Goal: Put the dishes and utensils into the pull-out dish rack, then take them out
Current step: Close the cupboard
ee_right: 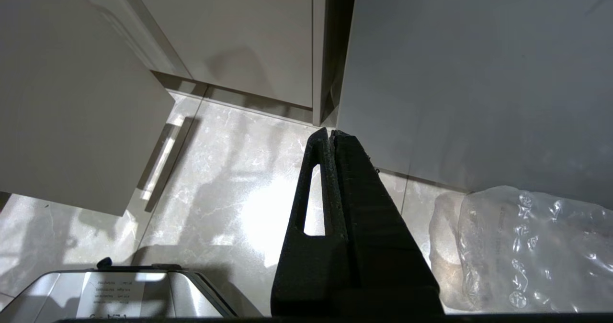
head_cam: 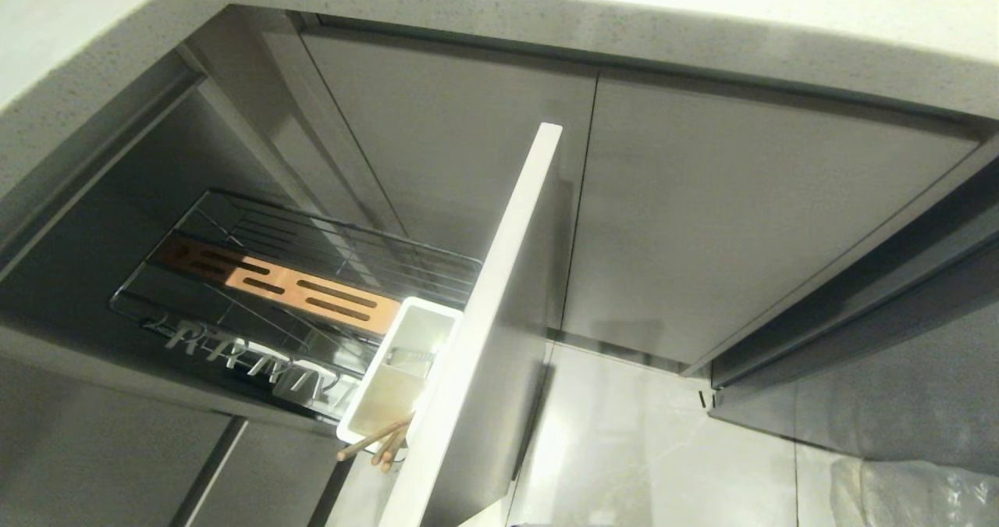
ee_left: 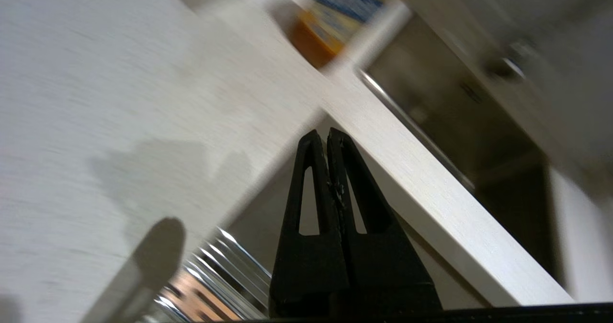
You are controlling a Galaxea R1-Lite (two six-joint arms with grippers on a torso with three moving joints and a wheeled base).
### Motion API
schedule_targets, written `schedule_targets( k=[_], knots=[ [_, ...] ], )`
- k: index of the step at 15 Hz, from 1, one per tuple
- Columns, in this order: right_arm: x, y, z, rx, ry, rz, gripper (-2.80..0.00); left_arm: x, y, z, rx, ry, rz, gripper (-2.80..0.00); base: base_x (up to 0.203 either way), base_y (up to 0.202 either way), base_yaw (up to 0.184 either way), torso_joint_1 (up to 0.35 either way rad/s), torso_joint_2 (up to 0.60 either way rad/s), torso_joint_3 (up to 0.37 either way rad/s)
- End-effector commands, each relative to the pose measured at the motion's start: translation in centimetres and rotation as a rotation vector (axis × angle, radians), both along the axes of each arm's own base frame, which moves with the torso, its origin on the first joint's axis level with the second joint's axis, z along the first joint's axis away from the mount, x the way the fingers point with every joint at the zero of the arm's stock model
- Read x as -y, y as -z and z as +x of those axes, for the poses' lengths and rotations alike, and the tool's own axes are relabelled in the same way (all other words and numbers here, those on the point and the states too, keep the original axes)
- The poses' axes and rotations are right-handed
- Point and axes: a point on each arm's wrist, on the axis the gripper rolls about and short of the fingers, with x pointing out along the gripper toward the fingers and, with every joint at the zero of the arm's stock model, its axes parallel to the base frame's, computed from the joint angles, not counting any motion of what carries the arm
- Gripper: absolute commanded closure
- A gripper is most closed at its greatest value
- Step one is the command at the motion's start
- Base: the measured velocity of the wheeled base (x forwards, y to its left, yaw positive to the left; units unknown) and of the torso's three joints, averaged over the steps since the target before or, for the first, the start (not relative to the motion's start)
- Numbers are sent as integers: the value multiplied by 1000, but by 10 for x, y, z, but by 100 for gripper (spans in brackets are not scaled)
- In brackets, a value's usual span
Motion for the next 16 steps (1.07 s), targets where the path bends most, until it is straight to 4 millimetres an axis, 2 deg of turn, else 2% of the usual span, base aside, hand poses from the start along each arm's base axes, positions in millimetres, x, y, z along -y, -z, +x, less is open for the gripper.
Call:
schedule_targets(
  k=[1, 3, 5, 8, 10, 13, 16],
  knots=[
    [0, 0, 0, -1, 0, 0, 0, 7, 9, -20, 22, 174, 10, 0, 0, 0, 0, 0, 0, 0],
    [0, 0, 0, -1, 0, 0, 0, 14, 18, -19, -10, 362, 42, 0, 0, 0, 0, 0, 0, 0],
    [0, 0, 0, -1, 0, 0, 0, 27, 30, -9, -109, 572, 74, 0, 0, 0, 0, 0, 0, 0],
    [0, 0, 0, -1, 0, 0, 0, 65, 56, 16, -343, 842, 154, 0, 0, 0, 0, 0, 0, 0],
    [0, 0, 0, -1, 0, 0, 0, 90, 71, 27, -466, 942, 180, 0, 0, 0, 0, 0, 0, 0],
    [0, 0, 0, -1, 0, 0, 0, 127, 84, 25, -568, 1116, 208, 0, 0, 0, 0, 0, 0, 0],
    [0, 0, 0, -1, 0, 0, 0, 162, 103, 35, -685, 1155, 256, 0, 0, 0, 0, 0, 0, 0]
  ],
)
